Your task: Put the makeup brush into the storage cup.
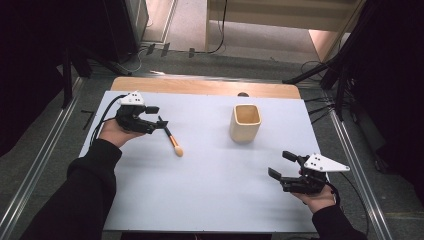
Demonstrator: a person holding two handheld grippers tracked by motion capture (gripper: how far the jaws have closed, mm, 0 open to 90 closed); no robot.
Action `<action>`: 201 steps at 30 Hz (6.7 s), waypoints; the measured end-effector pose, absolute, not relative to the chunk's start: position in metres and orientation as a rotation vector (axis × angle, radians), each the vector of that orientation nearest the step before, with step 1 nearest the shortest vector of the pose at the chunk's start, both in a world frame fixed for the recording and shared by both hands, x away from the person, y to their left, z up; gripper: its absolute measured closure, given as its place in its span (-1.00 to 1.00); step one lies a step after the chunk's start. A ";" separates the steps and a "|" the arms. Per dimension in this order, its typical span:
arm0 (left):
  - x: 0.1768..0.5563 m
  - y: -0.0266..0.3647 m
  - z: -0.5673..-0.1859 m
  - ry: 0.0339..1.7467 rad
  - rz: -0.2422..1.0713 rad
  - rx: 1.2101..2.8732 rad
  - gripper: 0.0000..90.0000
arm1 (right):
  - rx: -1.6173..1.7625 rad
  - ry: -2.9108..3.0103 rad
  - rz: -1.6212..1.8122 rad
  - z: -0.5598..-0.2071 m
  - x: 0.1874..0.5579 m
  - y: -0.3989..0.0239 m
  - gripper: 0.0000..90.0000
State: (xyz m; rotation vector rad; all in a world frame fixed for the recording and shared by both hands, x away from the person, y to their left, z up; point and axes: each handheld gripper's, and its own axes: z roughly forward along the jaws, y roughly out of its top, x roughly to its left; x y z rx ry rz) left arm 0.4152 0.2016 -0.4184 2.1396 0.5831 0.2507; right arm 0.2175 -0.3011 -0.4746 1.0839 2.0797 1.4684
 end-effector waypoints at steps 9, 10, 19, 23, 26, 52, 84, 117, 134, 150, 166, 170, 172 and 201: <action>0.421 0.190 -0.411 0.554 0.256 2.326 -0.31 | 1.087 2.080 1.468 -0.475 0.217 -0.301 -0.61; 0.422 0.188 -0.410 0.551 0.240 2.352 -0.31 | 1.087 2.081 1.469 -0.475 0.217 -0.301 -0.61; 0.430 0.176 -0.403 0.462 0.191 2.518 -0.31 | 1.078 2.090 1.464 -0.475 0.217 -0.301 -0.61; 0.434 0.171 -0.401 0.412 0.219 2.603 -0.31 | 1.076 2.091 1.464 -0.476 0.217 -0.301 -0.61; 0.437 0.168 -0.400 0.374 0.226 2.655 -0.30 | 1.077 2.091 1.464 -0.476 0.217 -0.301 -0.61; 0.453 0.152 -0.411 0.021 0.216 2.814 -0.29 | 1.079 2.093 1.469 -0.476 0.217 -0.301 -0.61; 0.458 0.130 -0.430 -0.602 0.243 2.884 -0.28 | 1.081 2.093 1.468 -0.477 0.214 -0.303 -0.60; 0.461 0.117 -0.454 -0.846 0.142 2.931 0.15 | 1.085 2.100 1.462 -0.478 0.213 -0.303 -0.59; 0.462 0.110 -0.465 -0.910 0.085 2.968 0.55 | 1.090 2.097 1.466 -0.478 0.213 -0.304 -0.58; 0.462 0.109 -0.465 -0.815 0.038 3.010 0.76 | 1.090 2.098 1.465 -0.478 0.213 -0.305 -0.58; 0.465 0.111 -0.449 -0.639 0.002 3.047 0.77 | 1.092 2.096 1.469 -0.478 0.212 -0.305 -0.58; 0.465 0.113 -0.444 -0.558 -0.001 3.065 0.77 | 1.093 2.098 1.467 -0.478 0.212 -0.305 -0.58; 0.465 0.113 -0.443 -0.530 -0.002 3.073 0.77 | 1.091 2.098 1.468 -0.478 0.212 -0.305 -0.58; 0.464 0.132 -0.410 0.150 -0.128 2.781 0.77 | 1.098 2.102 1.468 -0.479 0.213 -0.304 -0.58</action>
